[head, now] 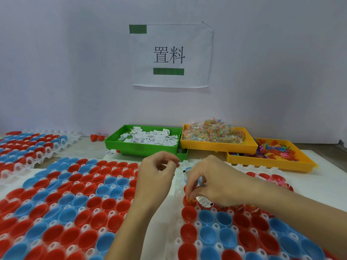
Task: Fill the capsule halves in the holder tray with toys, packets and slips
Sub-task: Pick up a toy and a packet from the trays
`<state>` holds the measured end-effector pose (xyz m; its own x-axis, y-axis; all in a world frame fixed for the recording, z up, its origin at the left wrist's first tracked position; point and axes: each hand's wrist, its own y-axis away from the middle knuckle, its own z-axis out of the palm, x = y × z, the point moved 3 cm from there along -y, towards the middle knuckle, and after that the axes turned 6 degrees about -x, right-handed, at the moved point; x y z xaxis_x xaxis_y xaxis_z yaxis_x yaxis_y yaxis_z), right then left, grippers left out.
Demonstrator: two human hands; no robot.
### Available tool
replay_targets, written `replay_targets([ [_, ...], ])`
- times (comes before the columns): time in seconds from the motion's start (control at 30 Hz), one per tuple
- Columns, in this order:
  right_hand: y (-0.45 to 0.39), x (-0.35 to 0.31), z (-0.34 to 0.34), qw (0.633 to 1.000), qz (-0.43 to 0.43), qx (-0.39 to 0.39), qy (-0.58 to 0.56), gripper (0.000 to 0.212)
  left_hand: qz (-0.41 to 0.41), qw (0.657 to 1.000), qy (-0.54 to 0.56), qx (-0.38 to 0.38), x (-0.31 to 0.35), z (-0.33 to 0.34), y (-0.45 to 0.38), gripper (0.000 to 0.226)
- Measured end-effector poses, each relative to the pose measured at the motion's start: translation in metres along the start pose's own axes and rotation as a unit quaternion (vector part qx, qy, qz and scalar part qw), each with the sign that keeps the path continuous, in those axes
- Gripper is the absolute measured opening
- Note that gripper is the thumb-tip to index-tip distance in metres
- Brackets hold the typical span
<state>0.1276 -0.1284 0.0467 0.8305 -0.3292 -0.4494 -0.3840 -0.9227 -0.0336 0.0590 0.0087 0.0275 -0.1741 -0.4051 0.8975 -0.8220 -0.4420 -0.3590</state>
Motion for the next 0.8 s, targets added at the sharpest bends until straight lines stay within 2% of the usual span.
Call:
replay_targets([
  [0.2,0.003,-0.006,0.0,0.996,-0.009,-0.021,0.082,0.016,-0.004,1.0,-0.007,-0.006,0.0,0.0,0.0,0.033],
  [0.57,0.002,-0.008,-0.002,0.99,-0.021,-0.022,0.135,0.006,-0.016,1.0,-0.006,-0.019,-0.005,0.003,0.002,0.029],
  [0.67,0.0,-0.007,-0.011,0.991,-0.026,-0.014,0.129,0.006,-0.02,1.0,-0.008,-0.012,-0.01,0.004,0.002,0.029],
  [0.8,-0.022,0.001,-0.033,0.999,-0.008,0.025,0.048,0.01,-0.028,1.0,-0.007,0.01,-0.016,0.007,0.0,0.031],
])
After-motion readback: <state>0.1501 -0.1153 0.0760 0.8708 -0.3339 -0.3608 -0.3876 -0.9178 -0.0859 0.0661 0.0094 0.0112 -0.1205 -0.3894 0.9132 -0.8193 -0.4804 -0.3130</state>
